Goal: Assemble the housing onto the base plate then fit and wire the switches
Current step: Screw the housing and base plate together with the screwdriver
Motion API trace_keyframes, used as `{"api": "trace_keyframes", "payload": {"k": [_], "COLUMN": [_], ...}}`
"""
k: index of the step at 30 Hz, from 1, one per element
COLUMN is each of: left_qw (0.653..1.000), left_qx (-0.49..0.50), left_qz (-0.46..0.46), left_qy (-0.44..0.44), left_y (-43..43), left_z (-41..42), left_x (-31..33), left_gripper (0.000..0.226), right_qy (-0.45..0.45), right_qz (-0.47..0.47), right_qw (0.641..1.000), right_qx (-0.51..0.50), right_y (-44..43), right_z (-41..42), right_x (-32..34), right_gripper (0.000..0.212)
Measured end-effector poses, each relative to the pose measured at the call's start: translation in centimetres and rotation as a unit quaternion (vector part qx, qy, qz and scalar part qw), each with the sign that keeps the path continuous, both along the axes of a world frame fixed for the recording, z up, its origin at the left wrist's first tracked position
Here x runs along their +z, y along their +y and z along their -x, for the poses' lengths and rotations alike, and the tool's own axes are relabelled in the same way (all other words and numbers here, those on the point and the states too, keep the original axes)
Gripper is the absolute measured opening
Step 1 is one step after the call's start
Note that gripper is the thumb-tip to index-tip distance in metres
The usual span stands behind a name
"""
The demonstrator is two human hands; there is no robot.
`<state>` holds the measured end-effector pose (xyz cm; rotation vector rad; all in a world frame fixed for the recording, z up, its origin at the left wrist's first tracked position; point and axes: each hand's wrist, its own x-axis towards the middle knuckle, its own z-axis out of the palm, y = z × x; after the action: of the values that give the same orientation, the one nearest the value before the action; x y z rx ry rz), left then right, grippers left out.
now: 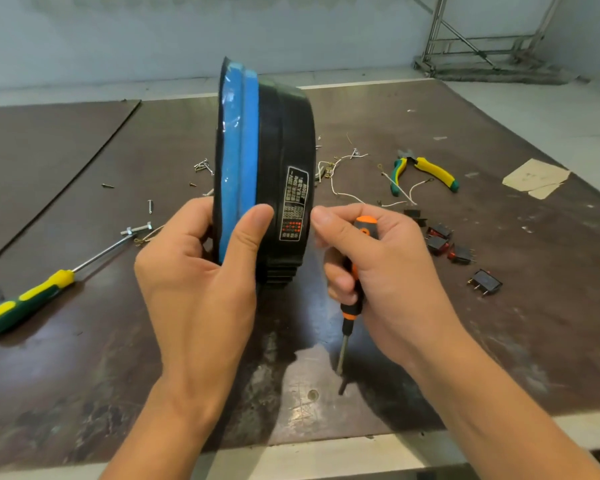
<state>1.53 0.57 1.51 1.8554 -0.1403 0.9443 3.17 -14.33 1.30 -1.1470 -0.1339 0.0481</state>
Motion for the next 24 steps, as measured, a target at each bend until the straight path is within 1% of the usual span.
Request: {"api": "trace_keyframes", "payload": {"k": [2, 7, 9, 12, 14, 16, 19, 24], "left_qw": [0.999, 0.997, 0.996, 0.996, 0.995, 0.994, 0.994, 0.994], "left_qx": [0.010, 0.015, 0.014, 0.014, 0.015, 0.016, 0.018, 0.013], "left_qz": [-0.033, -0.076, -0.086, -0.092, -0.102, -0.105, -0.106, -0.108], "left_qy": [0.003, 0.015, 0.015, 0.010, 0.008, 0.007, 0.006, 0.006], "left_y": [0.1, -0.4, -0.7, -1.0, -1.0, -1.0, -1.0, -1.4], "left_z": [-0.1, -0.1, -0.1, -0.2, -0.3, -0.3, -0.3, -0.2], "left_x": [-0.2, -0.8, -0.9, -1.1, -1.2, -1.3, -1.3, -1.5], "left_gripper": [0.018, 0.019, 0.020, 0.024, 0.029, 0.031, 0.028, 0.025], "right_qy": [0.036, 0.110, 0.132, 0.158, 0.167, 0.154, 0.143, 0.188], "right_qz": [-0.016, -0.037, -0.050, -0.092, -0.115, -0.103, -0.084, -0.124], "right_qw": [0.999, 0.993, 0.989, 0.982, 0.978, 0.982, 0.986, 0.974], "right_qx": [0.014, 0.023, 0.032, 0.044, 0.043, 0.028, 0.012, 0.022], "right_y": [0.1, -0.3, -0.5, -0.5, -0.3, -0.1, 0.0, -0.1], "right_z": [0.3, 0.2, 0.1, 0.2, 0.3, 0.5, 0.4, 0.4], "right_x": [-0.3, -0.7, -0.8, -1.0, -1.1, -1.3, -1.2, -1.2], "right_gripper": [0.006, 0.006, 0.010, 0.009, 0.009, 0.010, 0.010, 0.007]}}
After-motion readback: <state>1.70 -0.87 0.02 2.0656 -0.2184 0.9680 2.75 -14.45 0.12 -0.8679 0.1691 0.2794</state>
